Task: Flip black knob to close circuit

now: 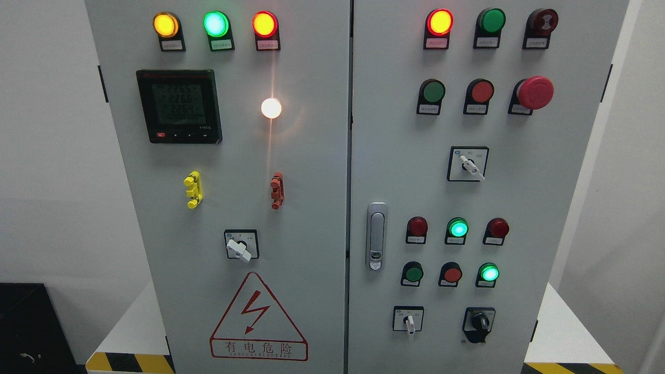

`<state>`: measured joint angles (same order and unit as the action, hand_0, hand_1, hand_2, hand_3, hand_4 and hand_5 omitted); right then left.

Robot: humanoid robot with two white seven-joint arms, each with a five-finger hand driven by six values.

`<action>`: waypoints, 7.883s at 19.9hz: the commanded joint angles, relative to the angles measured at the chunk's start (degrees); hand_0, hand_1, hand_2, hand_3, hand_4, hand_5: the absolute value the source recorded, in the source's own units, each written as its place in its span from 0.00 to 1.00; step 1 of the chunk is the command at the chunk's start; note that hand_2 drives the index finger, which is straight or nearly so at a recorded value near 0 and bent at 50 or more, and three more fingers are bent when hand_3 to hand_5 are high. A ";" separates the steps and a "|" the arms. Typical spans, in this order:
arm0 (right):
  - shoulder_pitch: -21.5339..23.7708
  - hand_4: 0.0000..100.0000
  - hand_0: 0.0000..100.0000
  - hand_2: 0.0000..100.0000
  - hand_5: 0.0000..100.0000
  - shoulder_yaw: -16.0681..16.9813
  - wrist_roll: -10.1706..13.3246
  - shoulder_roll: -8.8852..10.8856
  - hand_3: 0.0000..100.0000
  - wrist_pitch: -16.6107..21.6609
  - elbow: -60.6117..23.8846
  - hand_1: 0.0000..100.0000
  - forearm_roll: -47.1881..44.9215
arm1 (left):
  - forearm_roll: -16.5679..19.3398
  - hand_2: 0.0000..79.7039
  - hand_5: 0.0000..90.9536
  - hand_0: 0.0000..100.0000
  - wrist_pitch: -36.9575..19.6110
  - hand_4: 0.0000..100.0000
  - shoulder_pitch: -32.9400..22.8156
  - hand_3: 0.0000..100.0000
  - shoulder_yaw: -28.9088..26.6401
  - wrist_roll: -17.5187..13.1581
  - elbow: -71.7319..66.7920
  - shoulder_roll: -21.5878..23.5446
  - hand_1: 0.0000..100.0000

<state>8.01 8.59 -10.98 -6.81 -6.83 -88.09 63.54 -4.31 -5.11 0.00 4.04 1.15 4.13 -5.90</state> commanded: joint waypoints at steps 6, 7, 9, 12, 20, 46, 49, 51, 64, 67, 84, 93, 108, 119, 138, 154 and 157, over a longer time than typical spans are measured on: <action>-5.28 0.96 0.00 0.92 0.98 0.28 -0.27 -0.40 1.00 -0.12 -15.18 0.01 11.69 | 0.01 0.00 0.00 0.12 0.02 0.00 -0.35 0.00 0.00 -0.01 0.00 0.01 0.56; -5.80 0.96 0.00 0.92 0.98 0.20 -0.27 -0.40 1.00 -0.29 -15.36 0.01 11.69 | 0.01 0.00 0.00 0.12 0.02 0.00 -0.35 0.00 0.00 -0.01 0.00 -0.08 0.56; -6.60 0.97 0.00 0.93 0.98 0.11 -0.45 -0.40 1.00 -0.38 -15.97 0.00 11.69 | 0.01 0.00 0.00 0.12 0.02 0.00 -0.35 0.00 0.00 -0.01 0.00 0.01 0.56; -8.97 0.98 0.00 0.94 0.98 -0.16 -0.54 -0.48 1.00 -0.56 -15.97 0.00 12.65 | -0.08 0.00 0.00 0.12 0.02 0.00 -0.35 0.00 0.00 -0.10 0.00 0.01 0.56; -14.68 0.98 0.00 0.94 0.99 -0.51 -1.50 -0.57 1.00 -2.93 -13.78 0.00 14.68 | 0.01 0.00 0.00 0.12 0.02 0.00 -0.35 0.00 0.00 -0.01 0.00 0.01 0.56; -22.42 0.99 0.00 0.94 0.99 0.19 -1.50 -0.22 1.00 -5.74 -7.45 0.00 16.26 | 0.01 0.00 0.00 0.12 0.02 0.00 -0.35 0.00 0.00 -0.01 0.00 0.01 0.56; -22.42 0.99 0.00 0.94 0.99 0.37 -1.42 -0.13 1.00 -5.74 -7.36 0.00 16.26 | -0.08 0.00 0.00 0.12 0.02 0.00 -0.35 0.00 0.00 -0.01 0.00 0.01 0.56; -22.42 0.99 0.00 0.94 0.99 0.55 -1.33 -0.05 1.00 -5.74 -7.36 0.00 16.26 | -0.08 0.00 0.00 0.12 0.02 0.00 -0.35 0.00 0.00 -0.01 0.00 0.01 0.56; -22.33 0.99 0.00 0.94 0.99 2.13 -1.06 -0.13 1.00 -5.83 -7.45 0.00 16.79 | 0.01 0.00 0.00 0.12 0.02 0.00 -0.35 0.00 0.00 -0.01 0.00 0.01 0.56; -22.33 0.99 0.00 0.94 0.99 3.00 -1.06 -0.05 1.00 -5.83 -7.36 0.00 16.79 | 0.01 0.00 0.00 0.12 0.02 0.00 -0.35 0.00 0.00 -0.01 0.00 0.01 0.56; -23.56 0.98 0.00 0.93 0.99 4.24 -1.15 0.04 1.00 -5.83 -7.62 0.00 16.26 | 0.01 0.00 0.00 0.12 0.02 0.00 -0.35 0.00 0.00 -0.01 0.00 -0.08 0.56; -23.56 0.98 0.00 0.93 0.99 4.41 -1.15 0.22 1.00 -5.74 -7.71 0.00 16.08 | 0.01 0.00 0.00 0.12 0.02 0.00 -0.35 0.00 0.00 -0.01 0.00 0.01 0.56; -24.00 0.98 0.00 0.93 0.99 5.99 -1.24 0.22 1.00 -5.74 -8.50 0.00 15.47 | 0.01 0.00 0.00 0.12 0.02 0.00 -0.35 0.00 0.00 -0.01 0.00 0.01 0.56; -24.44 0.98 0.00 0.93 0.99 6.35 -1.33 0.13 1.00 -5.83 -10.09 0.00 14.24 | 0.01 0.00 0.00 0.12 0.02 0.00 -0.35 0.00 0.00 -0.01 0.00 0.01 0.56; -22.51 0.98 0.00 0.93 0.99 3.19 -0.63 -0.40 1.00 -5.30 -10.35 0.00 14.06 | 0.01 0.00 0.00 0.12 0.02 0.00 -0.35 0.00 0.00 -0.01 0.00 0.01 0.56; -17.24 0.98 0.00 0.92 0.99 -4.37 2.18 -0.84 1.00 -4.07 -12.37 0.00 13.97 | 0.01 0.00 0.00 0.12 0.02 0.00 -0.35 0.00 0.00 -0.01 0.00 -0.08 0.56; -16.45 0.98 0.00 0.92 0.98 -4.73 3.86 -0.92 1.00 -3.20 -13.51 0.00 13.89 | 0.01 0.00 0.00 0.12 0.02 0.00 -0.35 0.00 0.00 -0.01 0.00 0.01 0.56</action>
<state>-10.42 10.72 -8.20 -7.33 -10.71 -99.28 77.54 -4.32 -5.11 0.00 4.04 1.12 4.13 -5.90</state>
